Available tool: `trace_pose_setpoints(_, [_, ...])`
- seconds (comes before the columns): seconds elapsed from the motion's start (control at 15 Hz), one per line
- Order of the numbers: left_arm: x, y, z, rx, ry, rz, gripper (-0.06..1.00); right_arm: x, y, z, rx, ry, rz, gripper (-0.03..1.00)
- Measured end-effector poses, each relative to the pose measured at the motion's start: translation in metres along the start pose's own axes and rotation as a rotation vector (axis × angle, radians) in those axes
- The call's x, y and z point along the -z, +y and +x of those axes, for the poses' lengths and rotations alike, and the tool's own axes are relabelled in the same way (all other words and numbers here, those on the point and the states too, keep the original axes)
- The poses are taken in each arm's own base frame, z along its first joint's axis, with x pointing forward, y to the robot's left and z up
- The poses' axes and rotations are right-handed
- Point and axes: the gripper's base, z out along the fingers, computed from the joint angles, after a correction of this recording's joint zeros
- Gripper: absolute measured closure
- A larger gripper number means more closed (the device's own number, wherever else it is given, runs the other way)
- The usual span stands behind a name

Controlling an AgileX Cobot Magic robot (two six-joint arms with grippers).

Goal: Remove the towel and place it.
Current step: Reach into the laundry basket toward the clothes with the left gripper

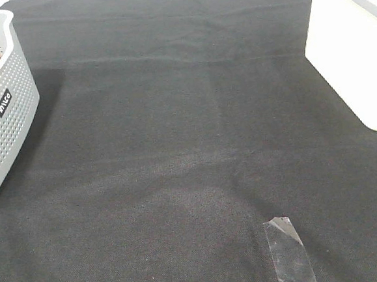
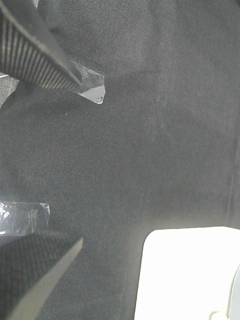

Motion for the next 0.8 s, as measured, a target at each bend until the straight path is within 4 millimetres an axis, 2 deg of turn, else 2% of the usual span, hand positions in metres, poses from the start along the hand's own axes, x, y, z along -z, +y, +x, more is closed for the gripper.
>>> trace_pose_setpoints(0.8, [0.0000,0.0000,0.0000,0.000,0.000,0.000,-0.05,0.0000,0.0000,0.0000,0.000,0.000,0.000,0.21])
